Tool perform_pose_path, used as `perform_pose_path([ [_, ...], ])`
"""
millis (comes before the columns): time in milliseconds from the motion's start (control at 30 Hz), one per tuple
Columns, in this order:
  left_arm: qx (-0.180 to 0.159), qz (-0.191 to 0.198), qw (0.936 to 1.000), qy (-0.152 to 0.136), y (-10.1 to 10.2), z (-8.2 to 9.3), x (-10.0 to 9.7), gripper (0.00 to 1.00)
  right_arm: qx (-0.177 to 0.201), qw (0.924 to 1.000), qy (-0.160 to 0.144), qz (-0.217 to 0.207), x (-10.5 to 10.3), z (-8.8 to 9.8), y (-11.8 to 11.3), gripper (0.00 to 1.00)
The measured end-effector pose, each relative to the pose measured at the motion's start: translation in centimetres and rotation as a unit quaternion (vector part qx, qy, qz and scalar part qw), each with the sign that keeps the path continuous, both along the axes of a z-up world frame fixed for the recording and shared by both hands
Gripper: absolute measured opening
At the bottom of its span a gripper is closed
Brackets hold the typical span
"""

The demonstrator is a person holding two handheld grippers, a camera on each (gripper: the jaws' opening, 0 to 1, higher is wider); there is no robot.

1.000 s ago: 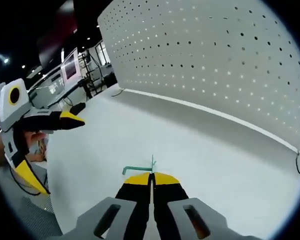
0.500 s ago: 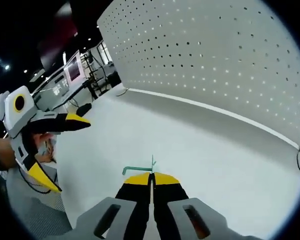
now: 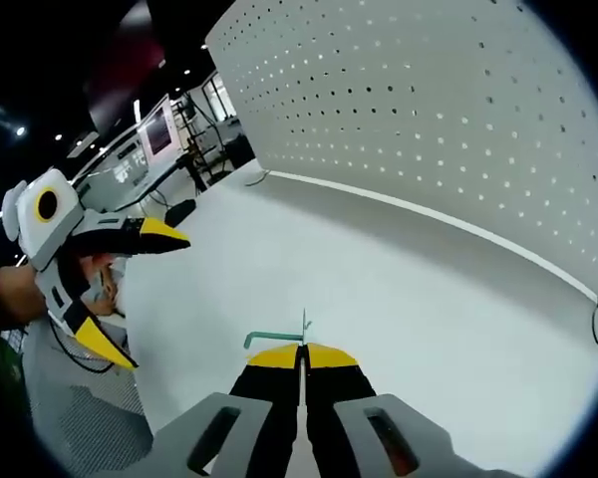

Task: Insert the hook assembly into the mounting plate slot until the hook locks in place.

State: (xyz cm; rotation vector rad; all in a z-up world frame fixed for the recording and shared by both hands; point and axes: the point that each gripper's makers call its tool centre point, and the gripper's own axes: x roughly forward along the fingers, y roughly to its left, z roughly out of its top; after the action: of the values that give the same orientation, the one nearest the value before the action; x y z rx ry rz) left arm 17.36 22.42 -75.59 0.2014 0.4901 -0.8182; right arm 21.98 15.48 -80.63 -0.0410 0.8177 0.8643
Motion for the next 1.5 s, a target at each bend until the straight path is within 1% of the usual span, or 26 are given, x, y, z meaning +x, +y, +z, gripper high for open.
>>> perform_pose_path([
  [400, 0.008, -0.029, 0.9993, -0.021, -0.5, 0.5, -0.4, 0.56, -0.002, 0.9999, 0.005, 0.014, -0.9, 1.1, 0.5, 0.00],
  [667, 0.013, -0.050, 0.9982, -0.029, -1.0, 0.7, -0.7, 0.52, -0.001, 0.9998, 0.011, 0.018, -1.4, 1.6, 0.6, 0.00],
  [900, 0.020, -0.068, 0.9969, -0.035, -1.6, 0.6, -1.1, 0.47, 0.002, 0.9995, 0.018, 0.025, -2.0, 2.1, 0.9, 0.00],
  [1000, 0.023, -0.075, 0.9961, -0.041, -1.8, 0.7, -1.1, 0.45, 0.009, 0.9992, 0.028, 0.026, -2.3, 2.3, 1.2, 0.00],
  [1167, 0.026, -0.088, 0.9947, -0.047, -2.0, 0.7, -1.3, 0.43, 0.008, 0.9990, 0.031, 0.033, -2.5, 2.6, 1.4, 0.00],
  [1367, 0.037, -0.100, 0.9930, -0.052, -2.1, 0.3, -1.3, 0.38, 0.014, 0.9982, 0.043, 0.038, -3.0, 2.8, 1.9, 0.00],
  [1500, 0.036, -0.112, 0.9916, -0.055, -2.2, 0.2, -1.4, 0.33, 0.014, 0.9977, 0.050, 0.045, -3.3, 2.9, 2.1, 0.00],
])
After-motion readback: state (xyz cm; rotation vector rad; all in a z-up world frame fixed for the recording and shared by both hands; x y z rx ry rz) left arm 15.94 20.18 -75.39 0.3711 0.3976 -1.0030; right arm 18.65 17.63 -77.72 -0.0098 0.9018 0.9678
